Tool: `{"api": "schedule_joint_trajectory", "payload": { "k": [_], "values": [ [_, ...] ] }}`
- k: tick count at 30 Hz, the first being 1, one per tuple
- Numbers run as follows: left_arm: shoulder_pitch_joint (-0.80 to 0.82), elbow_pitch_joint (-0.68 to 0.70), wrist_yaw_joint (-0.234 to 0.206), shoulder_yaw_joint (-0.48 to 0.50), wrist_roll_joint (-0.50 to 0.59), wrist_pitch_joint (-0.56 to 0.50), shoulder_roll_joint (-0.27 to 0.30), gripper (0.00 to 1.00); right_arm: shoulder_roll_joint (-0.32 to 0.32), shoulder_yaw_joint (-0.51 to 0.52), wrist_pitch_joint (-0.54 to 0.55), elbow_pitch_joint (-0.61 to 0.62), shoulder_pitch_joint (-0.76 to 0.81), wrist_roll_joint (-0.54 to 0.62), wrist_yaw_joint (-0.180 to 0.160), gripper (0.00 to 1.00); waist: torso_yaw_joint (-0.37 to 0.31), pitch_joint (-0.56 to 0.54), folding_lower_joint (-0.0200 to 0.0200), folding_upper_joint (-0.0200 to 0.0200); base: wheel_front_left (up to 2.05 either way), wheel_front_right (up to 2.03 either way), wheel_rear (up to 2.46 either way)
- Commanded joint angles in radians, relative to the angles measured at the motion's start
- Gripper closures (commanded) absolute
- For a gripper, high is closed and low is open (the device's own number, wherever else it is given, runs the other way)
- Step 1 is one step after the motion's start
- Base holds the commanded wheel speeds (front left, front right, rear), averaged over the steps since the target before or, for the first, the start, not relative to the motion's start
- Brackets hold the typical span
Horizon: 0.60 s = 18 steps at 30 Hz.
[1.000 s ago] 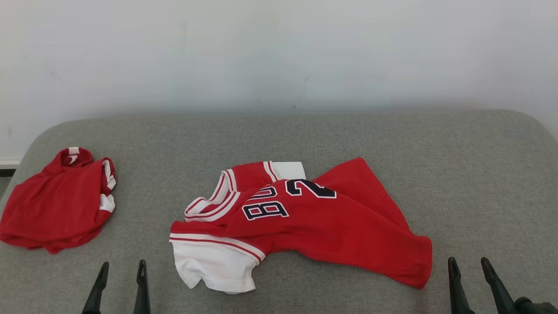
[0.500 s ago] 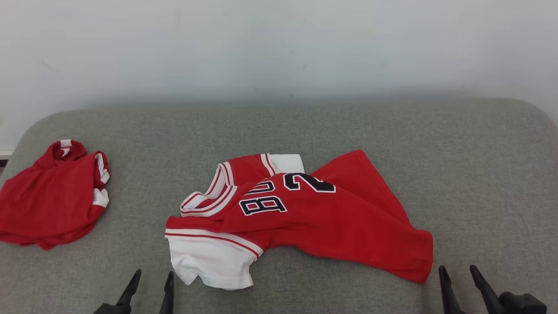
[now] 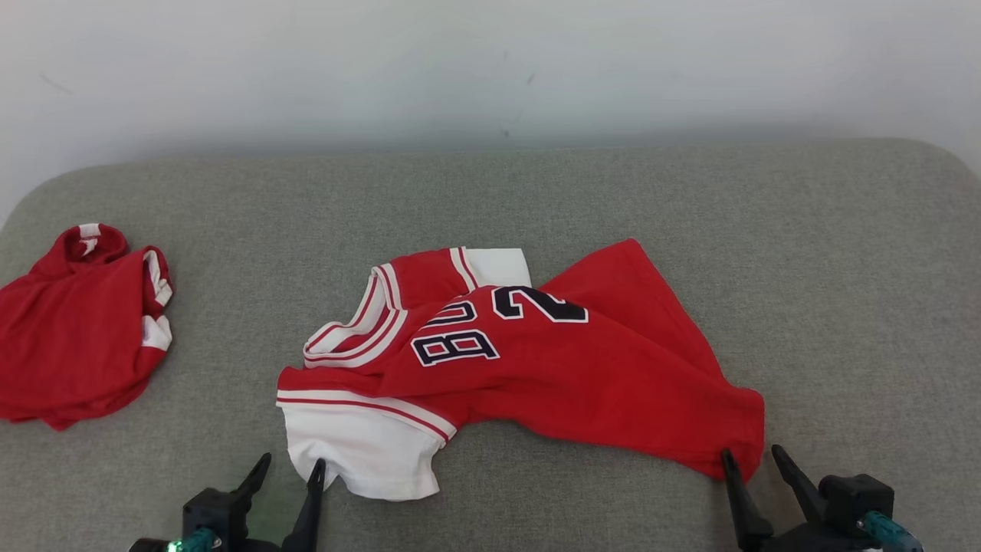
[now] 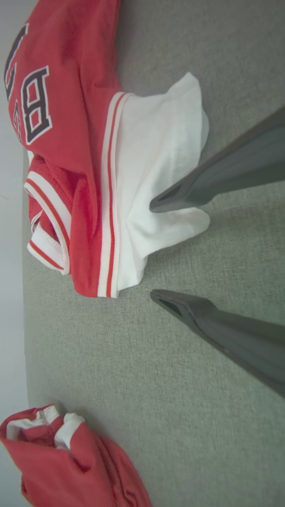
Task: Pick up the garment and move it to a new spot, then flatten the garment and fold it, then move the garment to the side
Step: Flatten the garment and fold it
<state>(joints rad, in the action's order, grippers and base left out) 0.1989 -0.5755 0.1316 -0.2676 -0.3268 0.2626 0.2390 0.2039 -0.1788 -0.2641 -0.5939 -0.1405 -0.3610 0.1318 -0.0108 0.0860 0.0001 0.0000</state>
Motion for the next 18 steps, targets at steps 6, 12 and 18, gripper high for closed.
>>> {"api": "schedule_joint_trajectory", "payload": {
  "k": [6, 12, 18],
  "values": [
    [0.054, -0.081, -0.002, -0.058, -0.055, 0.003, -0.003, 0.00, -0.011, -0.031, 0.000, -0.030, -0.039, -0.023, -0.002, 0.00, -0.009, 0.017, -0.0001, 0.0000, 0.00, 0.00, 0.00],
    [0.075, -0.081, -0.002, -0.095, -0.110, 0.003, 0.004, 1.00, -0.012, -0.047, 0.000, -0.004, -0.034, -0.054, -0.002, 1.00, -0.006, 0.023, -0.0001, 0.0000, 0.00, 0.00, 0.00],
    [0.023, 0.021, -0.002, -0.059, -0.135, 0.003, -0.008, 1.00, 0.000, -0.049, 0.000, 0.085, 0.010, -0.073, -0.002, 1.00, 0.006, 0.008, -0.0001, 0.0000, 0.00, 0.00, 0.00]
  ]
}}
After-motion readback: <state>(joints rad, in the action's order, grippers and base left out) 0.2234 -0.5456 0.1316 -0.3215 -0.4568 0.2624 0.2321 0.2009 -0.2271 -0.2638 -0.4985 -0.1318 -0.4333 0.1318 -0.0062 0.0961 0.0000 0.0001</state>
